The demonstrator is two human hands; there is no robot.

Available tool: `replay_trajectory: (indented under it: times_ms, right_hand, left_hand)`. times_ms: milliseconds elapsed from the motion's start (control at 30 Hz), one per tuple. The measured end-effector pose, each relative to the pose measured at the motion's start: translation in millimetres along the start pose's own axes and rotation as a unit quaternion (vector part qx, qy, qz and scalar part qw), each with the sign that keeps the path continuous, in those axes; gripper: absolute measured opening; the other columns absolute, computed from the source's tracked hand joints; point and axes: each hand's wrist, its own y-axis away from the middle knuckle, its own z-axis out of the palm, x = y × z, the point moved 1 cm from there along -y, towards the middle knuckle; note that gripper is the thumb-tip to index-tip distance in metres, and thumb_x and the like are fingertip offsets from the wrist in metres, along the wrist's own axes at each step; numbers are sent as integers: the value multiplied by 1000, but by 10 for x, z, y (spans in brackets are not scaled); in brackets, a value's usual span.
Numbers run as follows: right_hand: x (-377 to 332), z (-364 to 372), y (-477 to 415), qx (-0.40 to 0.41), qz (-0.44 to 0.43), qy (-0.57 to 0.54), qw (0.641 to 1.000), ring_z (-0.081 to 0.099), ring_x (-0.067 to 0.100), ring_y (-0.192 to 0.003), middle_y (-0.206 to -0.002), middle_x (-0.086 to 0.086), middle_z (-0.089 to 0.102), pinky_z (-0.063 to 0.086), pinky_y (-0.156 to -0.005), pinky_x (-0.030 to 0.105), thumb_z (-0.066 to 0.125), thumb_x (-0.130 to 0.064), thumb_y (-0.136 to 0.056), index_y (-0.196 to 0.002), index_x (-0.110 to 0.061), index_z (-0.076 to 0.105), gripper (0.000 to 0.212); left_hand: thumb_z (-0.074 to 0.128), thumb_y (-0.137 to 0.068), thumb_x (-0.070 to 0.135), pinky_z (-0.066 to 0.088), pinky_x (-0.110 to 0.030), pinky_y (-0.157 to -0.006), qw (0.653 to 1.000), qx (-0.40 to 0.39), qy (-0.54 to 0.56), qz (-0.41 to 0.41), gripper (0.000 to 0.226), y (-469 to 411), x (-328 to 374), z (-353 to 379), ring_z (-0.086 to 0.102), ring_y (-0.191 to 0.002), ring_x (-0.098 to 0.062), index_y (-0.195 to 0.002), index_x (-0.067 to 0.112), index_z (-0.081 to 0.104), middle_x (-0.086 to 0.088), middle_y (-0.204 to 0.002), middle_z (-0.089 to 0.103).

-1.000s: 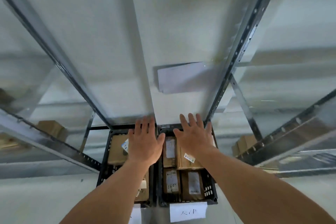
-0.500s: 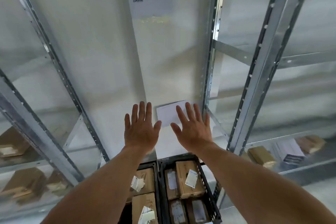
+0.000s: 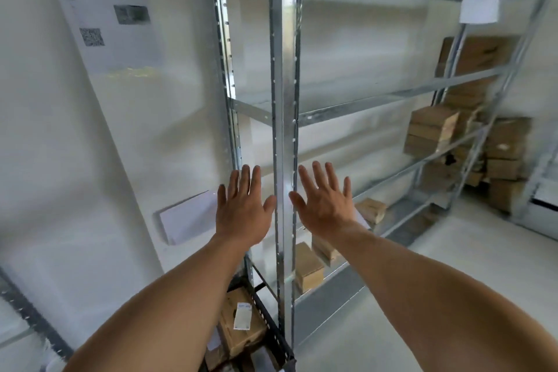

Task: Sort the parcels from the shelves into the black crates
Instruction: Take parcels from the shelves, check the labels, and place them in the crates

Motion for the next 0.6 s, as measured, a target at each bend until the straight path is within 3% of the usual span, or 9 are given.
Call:
replay_trajectory:
  times_ms: [200, 600]
  right_hand:
    - [1098, -250, -24, 38, 80, 16, 996, -17, 25, -155, -170, -1, -12, -6, -124, 58, 13, -63, -103, -162, -33, -6, 69]
    - [4179, -848, -449, 60, 203, 55, 976, -15, 25, -156, -171, 2, -7, -6, -125, 56, 19, -59, -104, -162, -31, -1, 68]
  left_hand:
    - [19, -102, 55, -5, -46, -123, 996, -17, 26, 84, 68, -454, 1038, 287, -11, -152, -21, -156, 27, -12, 2, -166, -11]
    - [23, -102, 53, -3, -46, -122, 977, -42, 105, 181, 69, -1689, 4095, 1249, -8, -153, -22, -158, 24, -6, 0, -167, -5]
